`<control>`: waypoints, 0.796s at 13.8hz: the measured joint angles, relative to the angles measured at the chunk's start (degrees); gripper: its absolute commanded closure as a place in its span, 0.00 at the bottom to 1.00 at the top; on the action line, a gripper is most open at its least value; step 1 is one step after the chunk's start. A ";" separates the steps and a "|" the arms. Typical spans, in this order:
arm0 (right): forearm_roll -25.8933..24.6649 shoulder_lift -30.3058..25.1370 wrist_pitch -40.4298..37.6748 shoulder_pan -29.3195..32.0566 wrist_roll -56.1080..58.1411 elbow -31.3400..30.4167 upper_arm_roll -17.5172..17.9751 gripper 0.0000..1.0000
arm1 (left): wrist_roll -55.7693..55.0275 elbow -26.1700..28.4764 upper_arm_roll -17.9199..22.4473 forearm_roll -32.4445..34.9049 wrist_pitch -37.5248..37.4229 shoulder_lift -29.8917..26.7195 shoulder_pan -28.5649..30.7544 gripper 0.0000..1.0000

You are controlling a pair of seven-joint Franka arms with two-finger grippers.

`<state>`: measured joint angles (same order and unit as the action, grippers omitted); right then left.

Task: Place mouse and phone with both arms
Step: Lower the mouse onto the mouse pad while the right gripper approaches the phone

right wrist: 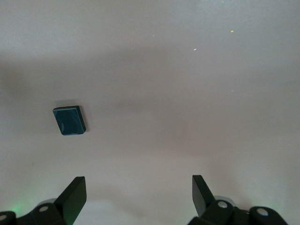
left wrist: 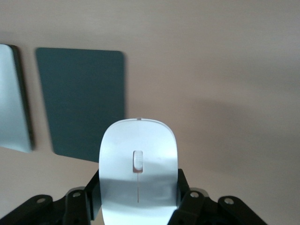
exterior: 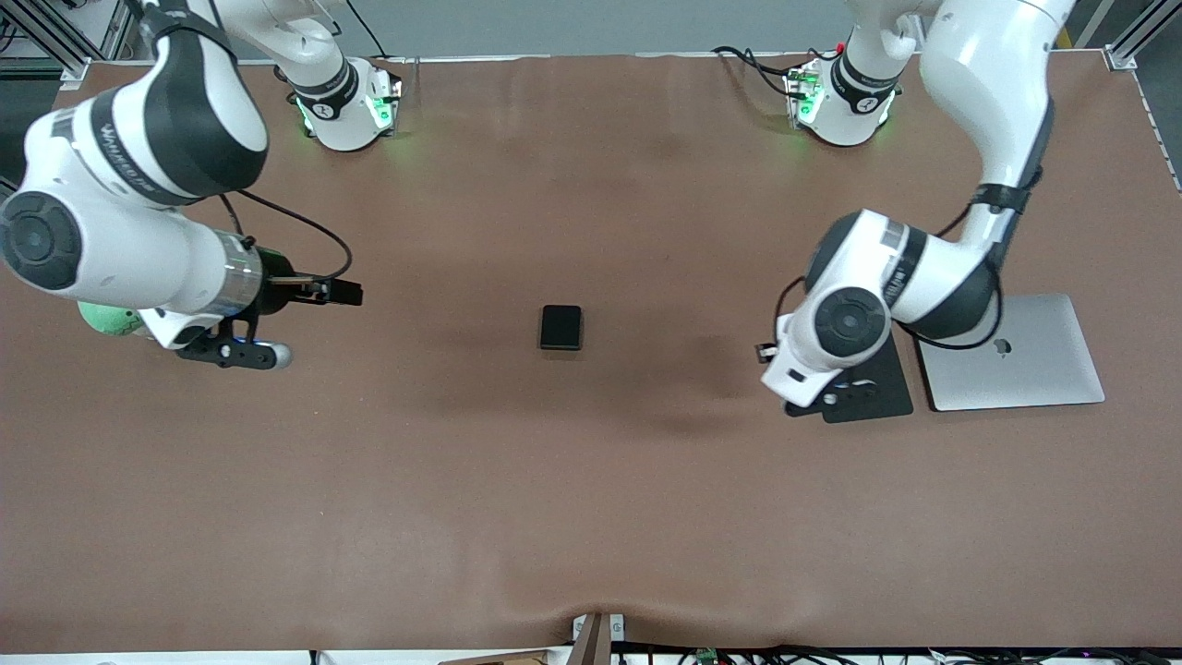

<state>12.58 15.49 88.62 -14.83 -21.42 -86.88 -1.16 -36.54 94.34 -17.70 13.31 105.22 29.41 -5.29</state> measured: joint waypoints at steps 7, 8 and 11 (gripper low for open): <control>0.08 2.86 7.18 -9.17 -6.25 -2.01 0.12 0.00 | 10.57 11.91 -0.07 2.78 14.13 -1.05 11.52 1.00; 0.08 3.55 7.94 -10.47 -6.86 -2.08 0.12 0.00 | 10.65 13.99 -0.06 3.41 17.20 -1.03 12.60 1.00; 0.08 5.17 10.10 -12.83 -8.74 -2.20 0.12 0.00 | 10.68 18.54 -0.06 4.14 23.10 -0.69 14.44 1.00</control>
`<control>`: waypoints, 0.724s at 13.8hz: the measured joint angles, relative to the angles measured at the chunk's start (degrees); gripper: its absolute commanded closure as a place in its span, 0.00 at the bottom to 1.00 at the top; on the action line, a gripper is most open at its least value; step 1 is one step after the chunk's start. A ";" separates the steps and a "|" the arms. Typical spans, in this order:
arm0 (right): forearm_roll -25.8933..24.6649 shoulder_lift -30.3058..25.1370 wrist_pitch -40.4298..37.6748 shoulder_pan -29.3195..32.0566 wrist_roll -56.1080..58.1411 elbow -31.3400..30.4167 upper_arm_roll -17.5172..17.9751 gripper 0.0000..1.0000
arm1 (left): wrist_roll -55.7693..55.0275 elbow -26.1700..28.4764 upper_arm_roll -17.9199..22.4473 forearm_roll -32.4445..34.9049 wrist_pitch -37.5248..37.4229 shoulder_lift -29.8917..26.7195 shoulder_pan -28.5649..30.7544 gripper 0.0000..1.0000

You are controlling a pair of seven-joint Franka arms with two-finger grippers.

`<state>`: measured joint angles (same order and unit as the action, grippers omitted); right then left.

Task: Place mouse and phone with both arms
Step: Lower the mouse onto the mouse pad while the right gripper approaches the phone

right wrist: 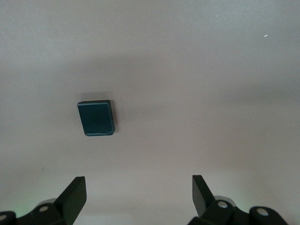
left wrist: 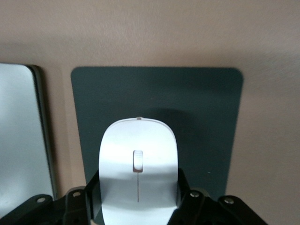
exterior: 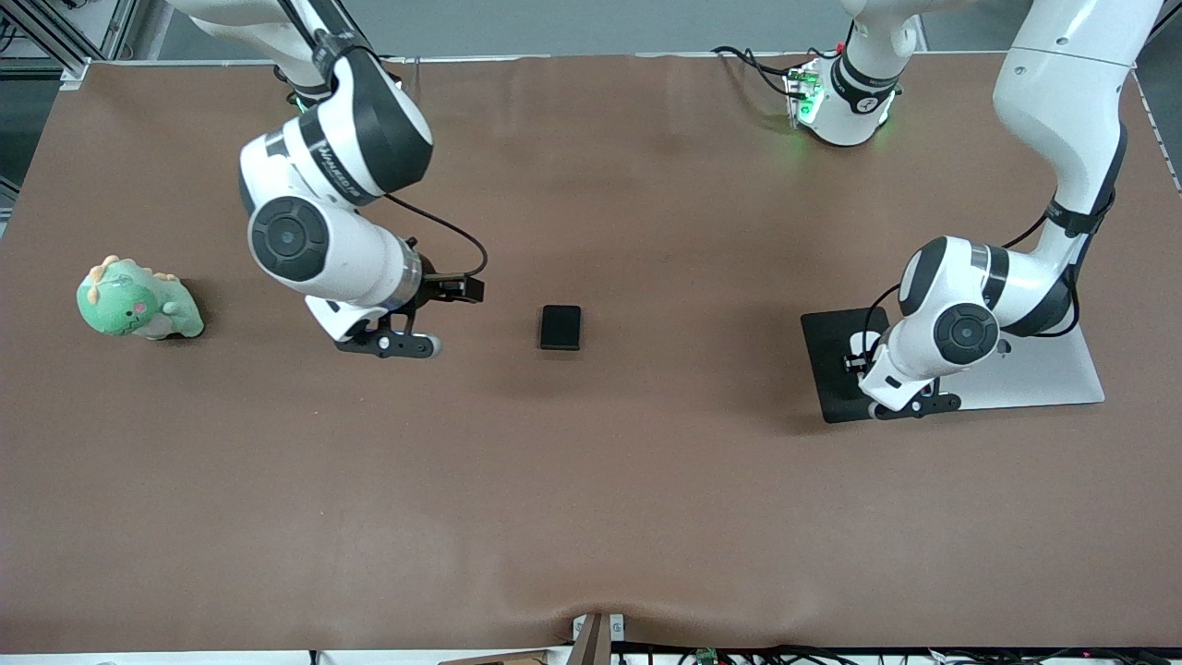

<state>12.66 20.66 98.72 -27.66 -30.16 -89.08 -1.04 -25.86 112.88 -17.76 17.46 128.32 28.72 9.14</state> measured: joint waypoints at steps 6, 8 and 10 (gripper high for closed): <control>0.00 3.94 5.54 -5.62 -5.07 -0.19 0.00 0.00 | 0.00 3.14 0.01 0.20 8.98 2.52 1.10 1.00; -0.01 5.76 9.37 -7.99 -7.39 -0.78 -0.01 0.00 | 0.01 3.22 -0.10 0.34 9.45 2.59 1.58 1.00; -0.03 7.99 13.92 -10.59 -9.98 -1.58 0.00 0.00 | 0.48 3.28 -0.10 0.50 9.90 2.61 2.07 0.40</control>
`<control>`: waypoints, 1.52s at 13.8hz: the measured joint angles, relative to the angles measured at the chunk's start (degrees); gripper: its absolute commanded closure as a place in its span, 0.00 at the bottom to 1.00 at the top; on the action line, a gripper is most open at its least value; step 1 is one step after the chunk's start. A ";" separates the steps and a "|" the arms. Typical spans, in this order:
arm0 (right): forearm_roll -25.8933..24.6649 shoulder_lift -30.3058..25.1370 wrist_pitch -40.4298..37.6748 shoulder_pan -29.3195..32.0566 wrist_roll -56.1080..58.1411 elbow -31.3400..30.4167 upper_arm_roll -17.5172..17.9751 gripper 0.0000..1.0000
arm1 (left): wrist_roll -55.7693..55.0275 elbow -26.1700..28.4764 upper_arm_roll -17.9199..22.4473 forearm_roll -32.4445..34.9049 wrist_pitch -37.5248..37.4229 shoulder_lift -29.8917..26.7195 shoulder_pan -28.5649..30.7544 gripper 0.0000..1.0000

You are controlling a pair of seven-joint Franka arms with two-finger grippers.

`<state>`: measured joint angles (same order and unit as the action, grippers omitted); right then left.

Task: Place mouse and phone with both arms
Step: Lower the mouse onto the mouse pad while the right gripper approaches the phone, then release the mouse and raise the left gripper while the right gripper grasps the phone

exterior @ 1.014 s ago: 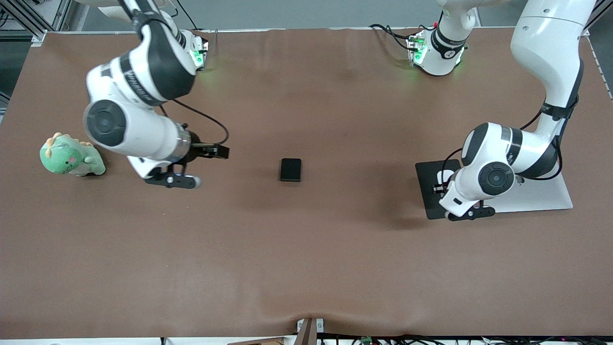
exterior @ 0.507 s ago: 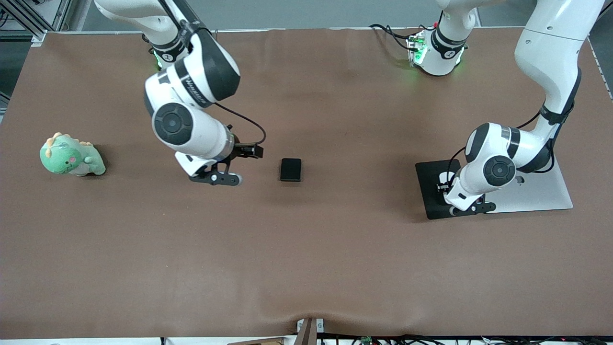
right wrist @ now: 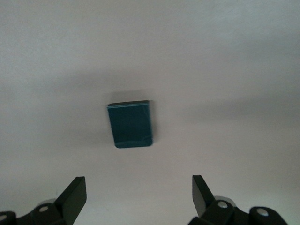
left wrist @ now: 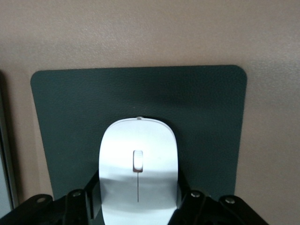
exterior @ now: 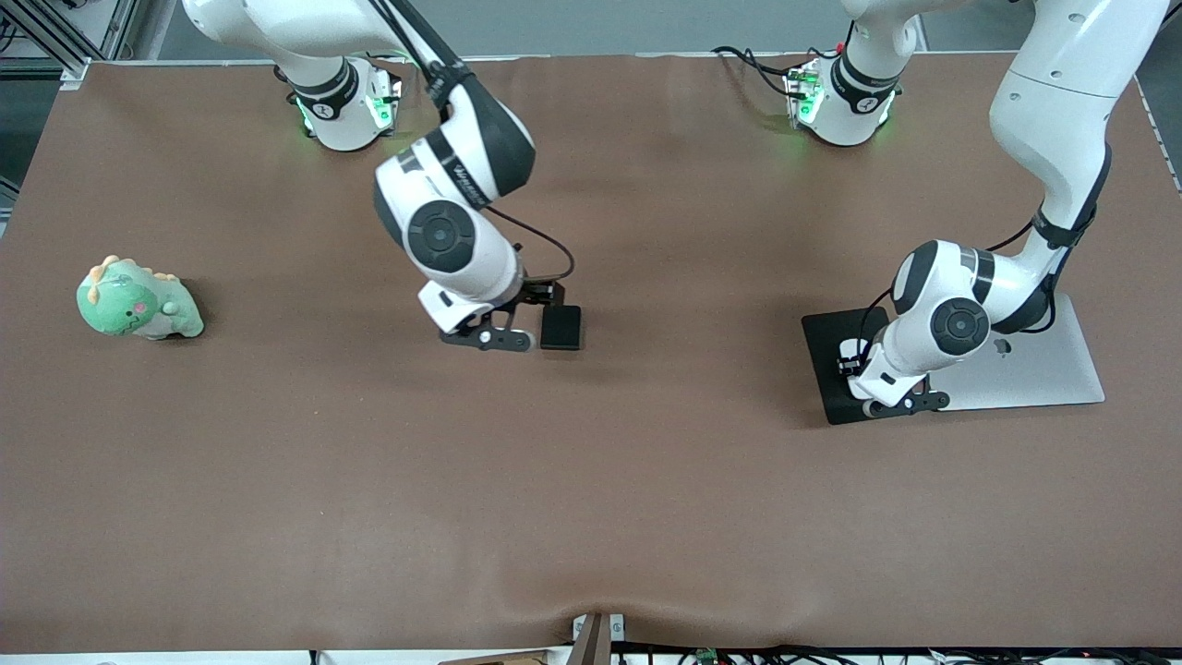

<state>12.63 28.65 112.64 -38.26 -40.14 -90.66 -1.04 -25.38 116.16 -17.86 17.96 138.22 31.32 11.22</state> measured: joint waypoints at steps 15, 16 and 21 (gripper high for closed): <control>-2.51 8.08 20.95 -6.35 -3.52 -8.23 -0.32 0.00 | 0.62 -13.42 -7.86 0.00 -21.28 -14.31 0.70 0.00; -2.77 8.43 22.09 -6.36 -3.52 -8.28 -0.33 0.00 | 0.62 -16.58 -8.33 0.00 -25.83 -15.68 0.69 0.00; -5.47 9.82 23.91 -6.50 -3.53 -8.29 -0.35 0.00 | 2.41 -29.54 -8.90 -2.96 -43.25 -17.51 0.90 0.00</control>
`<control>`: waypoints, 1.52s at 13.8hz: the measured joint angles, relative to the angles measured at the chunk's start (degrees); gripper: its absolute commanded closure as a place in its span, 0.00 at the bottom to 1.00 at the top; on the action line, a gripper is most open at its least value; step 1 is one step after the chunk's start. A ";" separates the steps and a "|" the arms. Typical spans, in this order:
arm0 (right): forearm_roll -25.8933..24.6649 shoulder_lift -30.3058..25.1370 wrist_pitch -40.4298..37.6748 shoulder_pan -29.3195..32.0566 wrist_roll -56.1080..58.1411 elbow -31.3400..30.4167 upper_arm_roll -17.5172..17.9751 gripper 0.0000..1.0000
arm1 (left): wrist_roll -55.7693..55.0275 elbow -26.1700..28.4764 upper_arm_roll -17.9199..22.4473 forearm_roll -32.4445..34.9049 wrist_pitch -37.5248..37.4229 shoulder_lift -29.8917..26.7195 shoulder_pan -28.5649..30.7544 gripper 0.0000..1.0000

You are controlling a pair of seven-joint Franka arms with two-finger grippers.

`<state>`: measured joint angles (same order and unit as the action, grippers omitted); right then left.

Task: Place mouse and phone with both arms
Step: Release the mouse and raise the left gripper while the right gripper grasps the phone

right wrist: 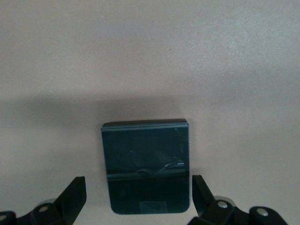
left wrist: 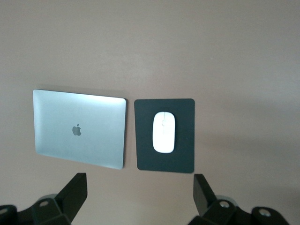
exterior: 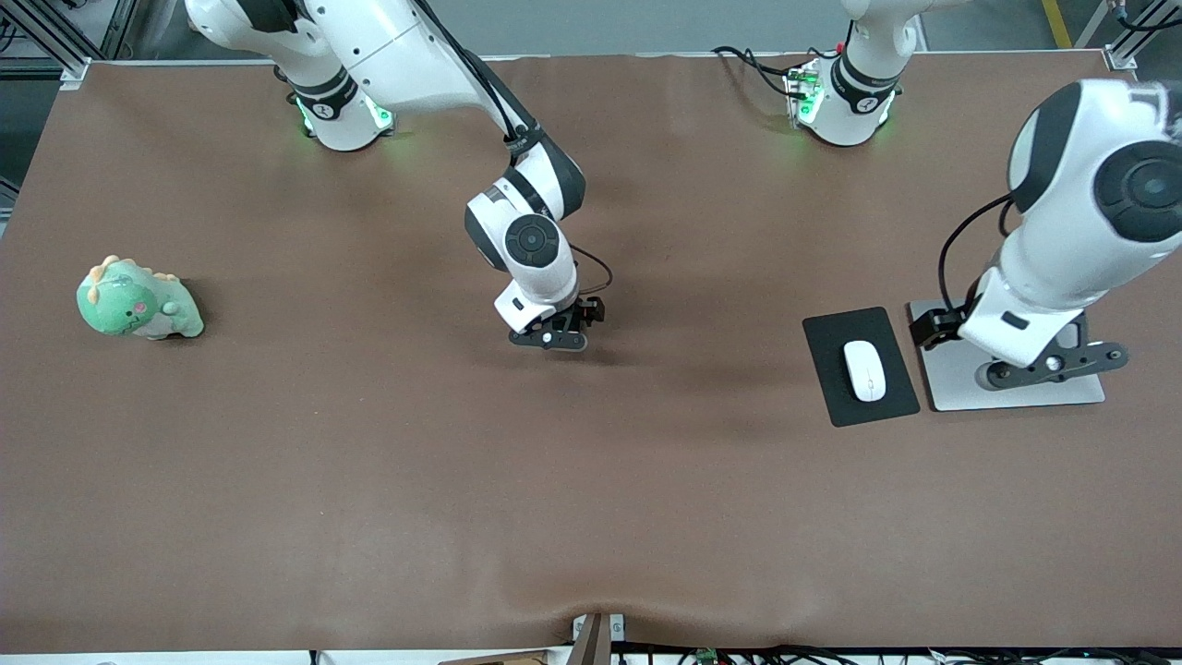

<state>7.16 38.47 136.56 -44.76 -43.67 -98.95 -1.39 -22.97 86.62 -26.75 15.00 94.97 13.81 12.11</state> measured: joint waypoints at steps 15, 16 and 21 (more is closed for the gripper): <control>-4.47 1.89 2.15 -0.03 -2.28 -0.01 -0.24 0.01 | 9.42 -2.79 15.93 -8.97 -8.65 -13.51 -9.89 0.00; -4.90 2.17 2.41 -0.05 -2.79 -0.01 -0.23 0.32 | 10.30 -2.77 18.05 -8.97 -8.96 -13.77 -11.60 0.00; -5.11 2.28 2.28 -0.12 -3.15 0.31 -0.14 1.00 | 11.16 -2.13 19.30 -8.97 -9.46 -14.07 -12.20 0.00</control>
<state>2.05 40.75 138.83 -44.88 -46.82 -98.64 -1.53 -11.82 84.49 -7.45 6.03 85.51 -0.26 -0.09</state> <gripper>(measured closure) 0.203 0.000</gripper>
